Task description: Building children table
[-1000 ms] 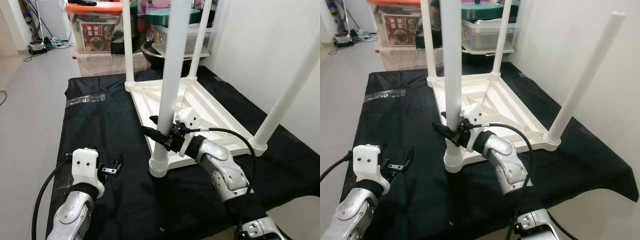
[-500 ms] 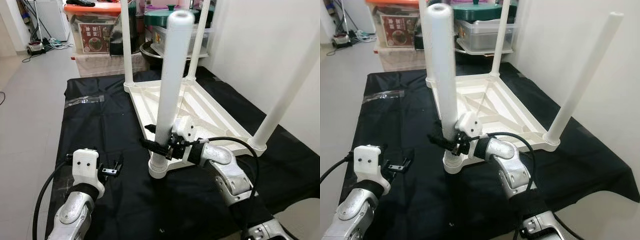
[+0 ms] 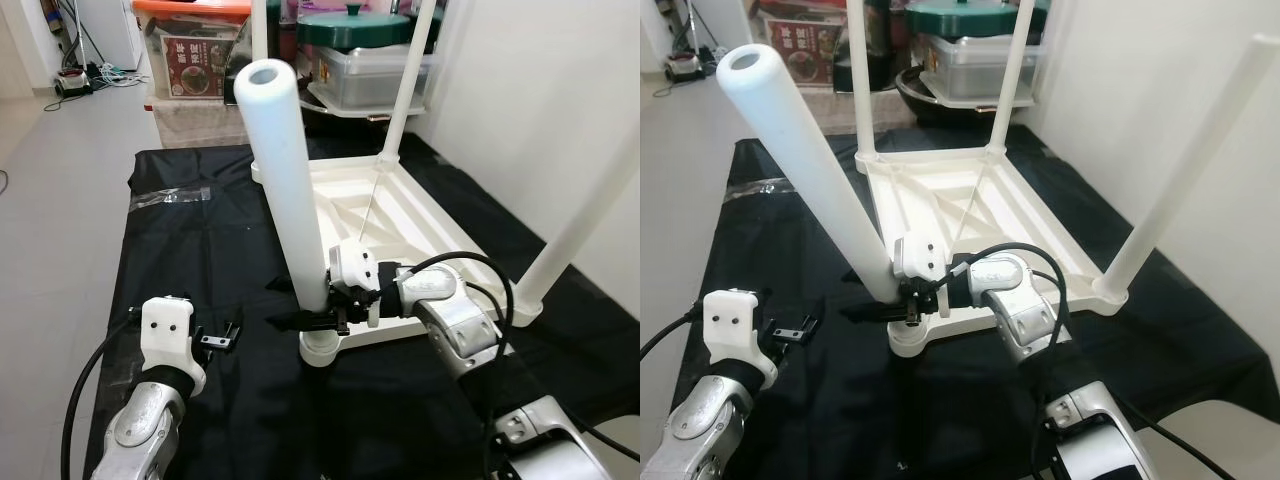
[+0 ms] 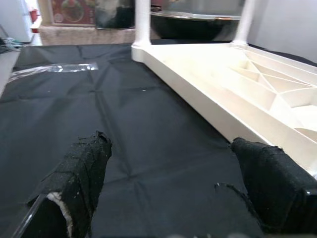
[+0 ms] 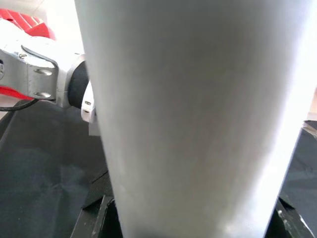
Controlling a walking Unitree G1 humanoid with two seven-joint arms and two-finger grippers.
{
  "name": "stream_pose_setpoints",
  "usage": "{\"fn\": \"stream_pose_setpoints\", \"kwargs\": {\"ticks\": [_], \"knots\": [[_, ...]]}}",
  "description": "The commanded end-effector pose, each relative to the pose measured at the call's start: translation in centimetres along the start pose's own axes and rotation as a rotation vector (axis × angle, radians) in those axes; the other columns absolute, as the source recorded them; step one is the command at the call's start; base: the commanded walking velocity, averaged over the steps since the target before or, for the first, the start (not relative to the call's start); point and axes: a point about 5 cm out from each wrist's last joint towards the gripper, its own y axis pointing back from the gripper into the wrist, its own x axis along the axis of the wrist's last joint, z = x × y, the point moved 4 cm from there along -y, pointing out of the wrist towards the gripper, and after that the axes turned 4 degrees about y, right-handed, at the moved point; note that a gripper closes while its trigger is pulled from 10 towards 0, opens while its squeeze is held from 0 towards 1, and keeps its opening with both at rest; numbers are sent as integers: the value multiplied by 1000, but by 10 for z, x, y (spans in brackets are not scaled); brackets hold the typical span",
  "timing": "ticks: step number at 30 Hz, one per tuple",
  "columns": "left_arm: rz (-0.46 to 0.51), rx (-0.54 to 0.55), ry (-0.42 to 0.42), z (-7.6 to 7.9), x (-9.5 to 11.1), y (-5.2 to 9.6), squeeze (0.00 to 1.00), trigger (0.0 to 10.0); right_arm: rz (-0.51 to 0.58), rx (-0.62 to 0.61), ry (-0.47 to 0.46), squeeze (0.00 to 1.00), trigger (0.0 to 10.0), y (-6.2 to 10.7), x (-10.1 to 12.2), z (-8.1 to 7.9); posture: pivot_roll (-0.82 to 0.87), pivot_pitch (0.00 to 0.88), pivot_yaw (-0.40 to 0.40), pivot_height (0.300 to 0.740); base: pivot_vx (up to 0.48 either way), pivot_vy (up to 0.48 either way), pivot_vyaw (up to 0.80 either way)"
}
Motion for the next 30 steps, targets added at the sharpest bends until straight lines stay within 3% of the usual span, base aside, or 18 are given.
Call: {"fn": "stream_pose_setpoints", "kwargs": {"ticks": [1, 4, 8, 13, 18, 19, 20, 22, 24, 25, 26, 28, 30], "knots": [[-10, 8, 13, -1, -4, 2, 0, 10000, -45, 65, -159, 0, 10000, -5, -29, -18, 82, 0, -93, 740, 0, 0, 0], [-14, 13, 23, -2, -4, 4, 0, 10000, 15, 17, -271, 0, 10000, -7, -27, -11, 79, 0, -91, 740, 0, 0, 0], [-16, 12, 26, -1, -5, 3, 0, 10000, 45, -37, -347, 0, 10000, -6, -31, -9, 71, 0, -83, 740, 0, 0, 0], [-19, 5, 29, 1, -6, 1, 0, 10000, 89, -97, -428, 0, 10000, -5, -38, -17, 62, 0, -78, 740, 0, 0, 0], [-20, 7, 27, 0, -7, 0, 0, 10000, 96, -138, -448, 0, 10000, -6, -41, -23, 57, 0, -76, 740, 0, 0, 0], [-20, 13, 23, -2, -7, 1, 0, 10000, 48, -307, -472, 0, 10000, -6, -53, -11, 55, 0, -77, 740, 0, 0, 0], [-20, 13, 23, -2, -7, 1, 0, 10000, 48, -307, -472, 0, 10000, -6, -53, -11, 55, 0, -77, 740, 0, 0, 0], [-20, 25, 19, -4, -7, 2, 0, 10000, -30, -703, -492, 0, 10000, 12, -74, 21, 55, 0, -77, 740, 0, 0, 0], [-20, 25, 19, -4, -7, 2, 0, 10000, -30, -703, -492, 0, 10000, 12, -74, 21, 55, 0, -77, 740, 0, 0, 0], [-20, 29, 18, -5, -7, 4, 0, 10000, -69, -905, -551, 0, 10000, 29, -85, 31, 56, 0, -84, 740, 0, 0, 0], [-20, 29, 18, -5, -7, 4, 0, 10000, -69, -905, -551, 0, 10000, 29, -85, 31, 56, 0, -84, 740, 0, 0, 0], [-24, 36, 18, -7, -8, 7, 0, 10000, -108, -1171, -581, 0, 10000, 64, -96, 33, 46, 0, -73, 740, 0, 0, 0], [-26, 38, 18, -7, -9, 8, 0, 10000, -116, -1237, -591, 0, 10000, 73, -98, 32, 46, 0, -73, 740, 0, 0, 0]]}}
